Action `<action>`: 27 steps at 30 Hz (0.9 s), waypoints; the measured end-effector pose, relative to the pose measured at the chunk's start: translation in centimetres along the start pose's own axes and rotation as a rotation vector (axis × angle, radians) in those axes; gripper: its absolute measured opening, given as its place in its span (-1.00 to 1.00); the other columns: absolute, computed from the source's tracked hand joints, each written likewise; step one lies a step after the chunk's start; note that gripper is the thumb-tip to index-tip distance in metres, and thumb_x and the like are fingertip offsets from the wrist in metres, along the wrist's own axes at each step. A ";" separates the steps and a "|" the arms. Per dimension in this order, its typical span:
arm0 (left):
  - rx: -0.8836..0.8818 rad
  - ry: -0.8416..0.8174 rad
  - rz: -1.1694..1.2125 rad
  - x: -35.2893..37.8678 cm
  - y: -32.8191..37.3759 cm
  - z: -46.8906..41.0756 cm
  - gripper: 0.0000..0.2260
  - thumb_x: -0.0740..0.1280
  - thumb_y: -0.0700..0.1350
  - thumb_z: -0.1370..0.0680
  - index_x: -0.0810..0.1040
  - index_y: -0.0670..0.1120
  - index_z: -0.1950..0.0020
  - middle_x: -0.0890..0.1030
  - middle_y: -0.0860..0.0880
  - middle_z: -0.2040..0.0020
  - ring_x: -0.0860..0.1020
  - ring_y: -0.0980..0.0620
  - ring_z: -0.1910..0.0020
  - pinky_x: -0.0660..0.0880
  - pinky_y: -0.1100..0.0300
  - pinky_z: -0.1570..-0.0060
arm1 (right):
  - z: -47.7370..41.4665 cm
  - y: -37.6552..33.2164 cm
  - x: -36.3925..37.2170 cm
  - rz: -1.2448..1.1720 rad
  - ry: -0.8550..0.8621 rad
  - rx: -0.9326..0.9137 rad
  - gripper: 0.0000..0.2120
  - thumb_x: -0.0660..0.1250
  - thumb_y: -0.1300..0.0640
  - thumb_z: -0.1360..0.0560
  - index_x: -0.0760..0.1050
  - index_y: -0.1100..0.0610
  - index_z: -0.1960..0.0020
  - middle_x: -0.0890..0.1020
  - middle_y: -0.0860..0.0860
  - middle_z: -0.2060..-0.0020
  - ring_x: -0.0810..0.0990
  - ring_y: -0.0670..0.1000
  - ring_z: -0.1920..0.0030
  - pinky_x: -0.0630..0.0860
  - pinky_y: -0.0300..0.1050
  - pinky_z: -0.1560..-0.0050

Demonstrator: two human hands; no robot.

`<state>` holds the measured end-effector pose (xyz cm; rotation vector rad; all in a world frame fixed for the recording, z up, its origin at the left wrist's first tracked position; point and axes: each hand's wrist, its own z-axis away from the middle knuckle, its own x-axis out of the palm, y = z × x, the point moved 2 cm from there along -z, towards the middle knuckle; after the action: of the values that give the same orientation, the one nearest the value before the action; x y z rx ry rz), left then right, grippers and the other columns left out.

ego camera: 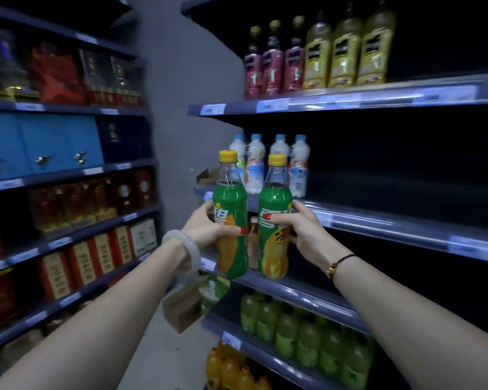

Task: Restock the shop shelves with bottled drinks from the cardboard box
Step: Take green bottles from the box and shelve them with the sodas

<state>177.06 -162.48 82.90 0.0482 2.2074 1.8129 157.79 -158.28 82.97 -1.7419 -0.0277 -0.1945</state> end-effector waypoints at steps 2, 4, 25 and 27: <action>0.026 -0.092 0.030 3.5 1.2 0.4 -0.44 0.55 -0.32 -0.27 0.47 -0.12 -0.22 0.64 -0.08 -0.01 0.63 0.00 0.11 0.58 0.18 0.28 | 2.6 -1.1 -3.0 0.013 0.073 -0.010 -0.65 0.41 0.38 -0.35 0.54 0.10 -0.08 0.67 -0.01 0.12 0.63 -0.08 0.20 0.44 -0.26 0.30; 0.040 -0.179 0.050 7.2 2.5 1.0 -0.42 0.54 -0.30 -0.29 0.44 -0.12 -0.26 0.63 -0.07 -0.01 0.61 0.04 0.14 0.53 0.29 0.40 | 5.1 -2.2 -6.1 0.031 0.146 -0.019 -0.64 0.41 0.37 -0.36 0.53 0.13 -0.12 0.67 0.01 0.09 0.63 -0.06 0.17 0.44 -0.24 0.27; 0.151 -0.747 0.194 53.3 14.7 14.2 -0.50 0.54 -0.22 -0.31 0.47 -0.01 -0.20 0.61 -0.04 -0.10 0.58 -0.04 -0.09 0.52 -0.08 -0.13 | 33.4 -14.6 -45.0 0.180 0.711 -0.127 -0.67 0.45 0.35 -0.33 0.55 0.18 -0.07 0.70 0.14 0.05 0.67 0.10 0.09 0.57 -0.10 0.19; 0.156 -0.770 0.206 57.3 15.6 15.4 -0.49 0.55 -0.21 -0.31 0.48 -0.01 -0.20 0.62 -0.04 -0.09 0.59 -0.03 -0.07 0.54 -0.03 -0.07 | 35.3 -15.5 -48.6 0.187 0.744 -0.123 -0.50 0.51 0.30 -0.26 0.50 0.21 -0.18 0.68 0.17 -0.01 0.66 0.18 -0.01 0.60 0.01 0.07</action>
<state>123.42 -132.78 84.14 0.8746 1.7996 1.3633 111.98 -116.55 85.15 -1.6875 0.6970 -0.7032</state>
